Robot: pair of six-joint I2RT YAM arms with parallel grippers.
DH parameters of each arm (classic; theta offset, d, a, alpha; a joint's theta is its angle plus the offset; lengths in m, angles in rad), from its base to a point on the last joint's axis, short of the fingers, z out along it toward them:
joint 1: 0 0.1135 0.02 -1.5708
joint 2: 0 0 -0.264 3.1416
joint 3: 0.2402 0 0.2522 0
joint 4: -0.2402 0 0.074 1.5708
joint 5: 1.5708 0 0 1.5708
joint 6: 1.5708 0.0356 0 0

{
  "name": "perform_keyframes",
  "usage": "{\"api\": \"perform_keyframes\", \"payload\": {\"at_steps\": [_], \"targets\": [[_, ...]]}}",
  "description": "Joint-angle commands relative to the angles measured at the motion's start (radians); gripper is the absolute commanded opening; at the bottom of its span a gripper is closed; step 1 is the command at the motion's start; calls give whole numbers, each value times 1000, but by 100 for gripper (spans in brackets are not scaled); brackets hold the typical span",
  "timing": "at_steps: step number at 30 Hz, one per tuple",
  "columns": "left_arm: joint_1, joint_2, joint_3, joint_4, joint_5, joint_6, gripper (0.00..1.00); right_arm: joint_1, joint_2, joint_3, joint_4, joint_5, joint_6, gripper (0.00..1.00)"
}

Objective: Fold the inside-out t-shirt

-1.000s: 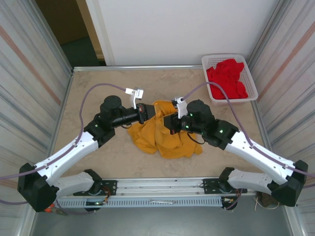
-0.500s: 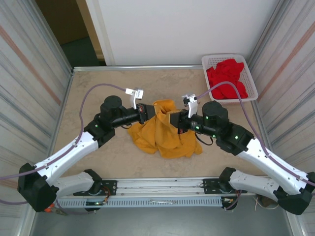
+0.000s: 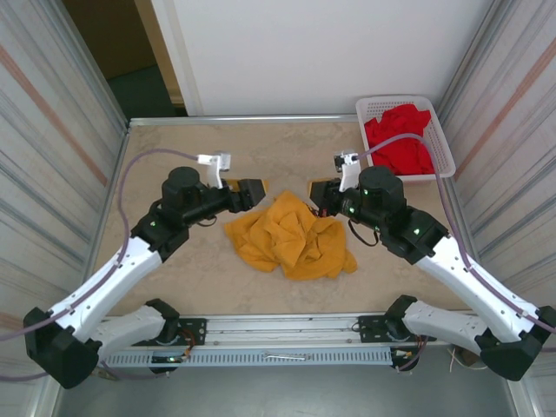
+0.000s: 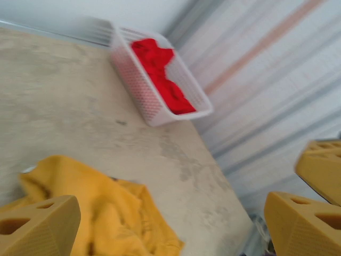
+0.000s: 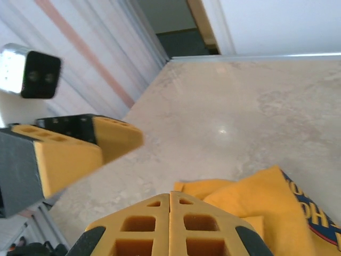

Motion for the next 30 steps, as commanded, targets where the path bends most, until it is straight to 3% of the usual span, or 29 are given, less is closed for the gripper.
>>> {"api": "perform_keyframes", "payload": {"at_steps": [1, 3, 6, 11, 19, 22, 27, 28, 29, 30], "targets": [[48, -25, -43, -251, -144, -15, 90, 20, 41, -68, -97, 60, 60, 39], [84, -21, -80, -346, -178, -47, 90, 81, 60, -128, -100, 109, 87, 56], [112, -12, -173, -389, -199, -75, 93, 187, 93, -208, -105, 204, 165, 65], [112, 3, -283, -406, -265, -84, 94, 289, 160, -301, -61, 270, 313, 68], [112, 144, -340, -252, -235, -65, 90, 303, 317, -272, 17, 253, 323, 65], [113, 228, -320, -180, -225, -63, 85, 292, 352, -243, 16, 245, 308, 53], [112, 404, -236, -118, -241, -51, 74, 258, 333, -226, 13, 222, 293, 9], [112, 446, -210, -109, -245, -46, 64, 245, 315, -223, 10, 212, 286, 0], [112, 483, -186, -105, -248, -36, 48, 232, 298, -216, 3, 206, 279, 0], [113, 524, -151, -112, -262, -27, 27, 214, 269, -204, -11, 198, 267, 0]]}}
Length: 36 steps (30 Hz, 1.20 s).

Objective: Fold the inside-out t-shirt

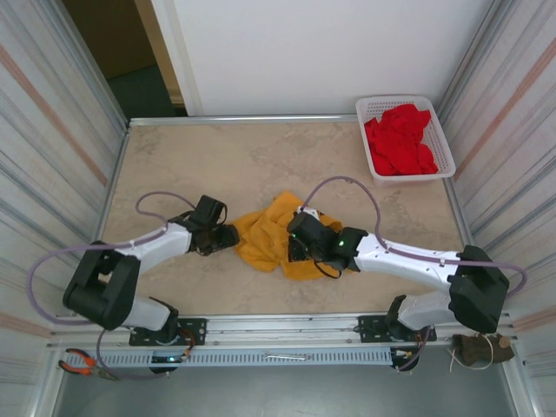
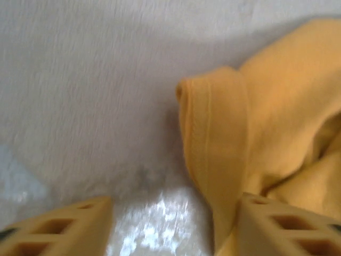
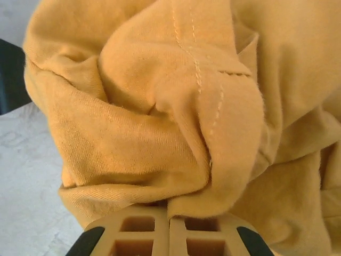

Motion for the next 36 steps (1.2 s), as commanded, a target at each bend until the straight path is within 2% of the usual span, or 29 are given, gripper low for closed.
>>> {"api": "perform_keyframes", "payload": {"at_steps": [1, 2, 6, 11, 14, 19, 27, 31, 34, 36], "targets": [[-1, 120, 117, 68, -25, 54, 10, -54, -97, 65, -40, -20, -38, 0], [4, 134, 162, 39, -31, 79, 0, -78, -126, 93, -65, -24, -59, 0], [39, 23, 342, -100, -51, 208, 0, -253, -281, 269, -201, -68, -167, 0], [172, -142, 647, -198, 152, 232, 0, -532, -338, 572, -297, -226, -235, 0], [243, -184, 834, -227, 281, 199, 0, -614, -326, 704, -321, -283, -246, 0], [291, -257, 964, -246, 342, 159, 0, -628, -312, 772, -324, -321, -232, 0], [300, -434, 864, -165, 368, 25, 0, -627, -415, 799, -275, -349, -186, 0], [304, -415, 818, -245, 285, 39, 0, -628, -376, 814, -269, -365, -181, 0], [351, -344, 730, -223, 306, 40, 0, -628, -328, 754, -247, -352, -186, 0], [394, -271, 669, -178, 331, 44, 16, -628, -262, 709, -226, -346, -189, 0]]}}
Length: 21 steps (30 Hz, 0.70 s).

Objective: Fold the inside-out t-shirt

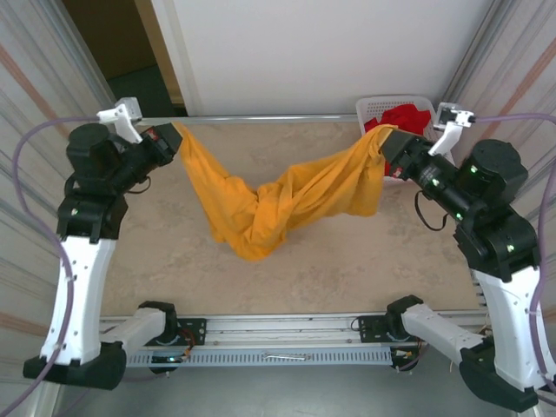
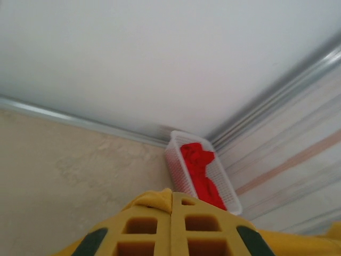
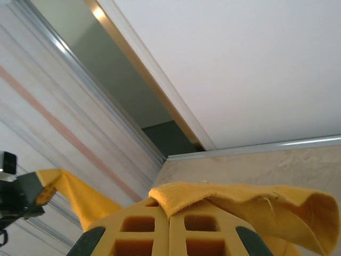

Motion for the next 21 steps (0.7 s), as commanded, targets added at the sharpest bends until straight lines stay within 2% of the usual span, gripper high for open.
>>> {"api": "perform_keyframes", "payload": {"at_steps": [1, 2, 5, 8, 9, 10, 11, 12, 14, 17, 21], "targets": [[65, 151, -101, 41, 19, -14, 30, -6, 128, -82, 61, 9, 13, 0], [87, 202, -124, 72, 43, 7, 40, -6, 168, -100, 77, 20, 14, 0], [119, 331, -132, 74, 65, 57, 57, -8, 319, -122, 110, 64, 14, 0], [117, 353, -169, 64, 86, 67, 63, -22, 505, -59, 109, 59, -11, 0], [111, 336, -203, 72, 89, 58, 64, -26, 556, -20, 81, 59, -27, 5], [101, 298, -241, 77, 87, 51, 66, -31, 615, 39, 37, 53, -48, 30], [89, 263, -267, 67, 84, 47, 67, -32, 647, 82, -4, 58, -57, 46], [63, 217, -304, 45, 76, 43, 69, -30, 659, 107, -37, 61, -60, 53], [-13, 113, -397, 30, 58, 2, 72, -15, 609, 55, -5, 71, -59, 56], [-209, -54, -574, 47, -53, -142, 75, -4, 474, -125, 64, 69, -4, 57], [-514, -217, -761, 83, -290, -435, 76, 27, 287, -404, 107, 111, 71, 59]]}}
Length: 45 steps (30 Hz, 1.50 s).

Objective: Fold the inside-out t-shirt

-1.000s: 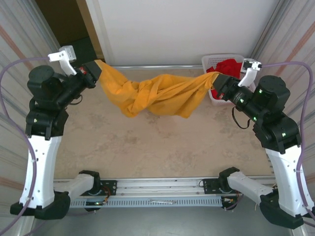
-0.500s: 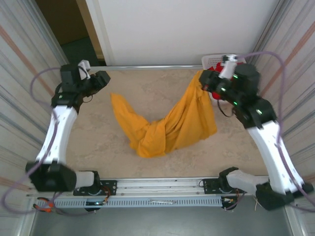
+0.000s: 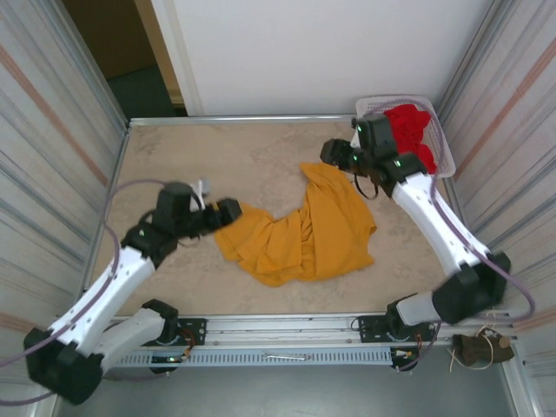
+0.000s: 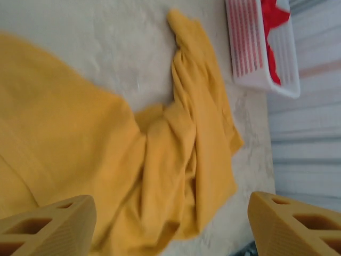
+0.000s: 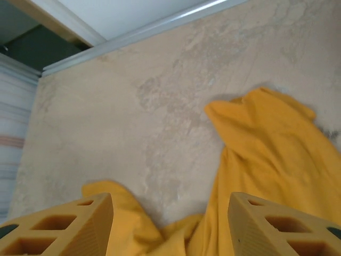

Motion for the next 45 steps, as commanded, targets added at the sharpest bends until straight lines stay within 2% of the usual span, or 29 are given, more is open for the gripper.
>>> {"api": "perform_keyframes", "payload": {"at_steps": [1, 5, 8, 11, 18, 22, 26, 28, 29, 30, 34, 37, 39, 41, 43, 45], "targets": [[-204, -77, -133, 11, -271, -323, 76, 29, -142, -195, 25, 60, 78, 60], [-501, -73, -212, 43, -540, -590, 78, 33, -255, -439, 80, 94, 135, 65], [-605, 53, -190, 45, -610, -705, 79, 35, -264, -528, 84, 101, 151, 66], [-642, 184, -161, 79, -622, -766, 80, 58, -250, -573, 86, 138, 153, 66], [-645, 382, -78, 144, -628, -778, 80, 100, -129, -610, 146, 169, 181, 66], [-646, 452, -56, 173, -623, -797, 75, 142, -27, -589, 167, 211, 214, 65], [-646, 513, -58, 216, -593, -830, 59, 154, 52, -580, 176, 247, 269, 64], [-646, 529, -75, 254, -587, -831, 33, 153, 73, -583, 171, 265, 301, 64], [-644, 529, -83, 266, -587, -831, 13, 153, 77, -586, 167, 274, 318, 63], [-636, 520, -96, 273, -588, -820, 0, 152, 77, -592, 164, 283, 333, 63], [-584, 389, -100, 184, -637, -708, 0, 150, 58, -621, 134, 330, 398, 63], [-468, 204, -85, 129, -623, -521, 0, 143, 42, -642, 102, 359, 455, 63], [-334, 105, -55, 120, -529, -370, 0, 136, 42, -654, 86, 364, 485, 63], [-164, 68, -10, 108, -365, -259, 0, 131, 51, -659, 85, 362, 500, 63], [1, 77, 37, 106, -175, -183, 0, 127, 72, -656, 81, 353, 513, 63], [128, 117, 73, 114, -29, -131, 0, 125, 94, -650, 82, 348, 523, 63]]}}
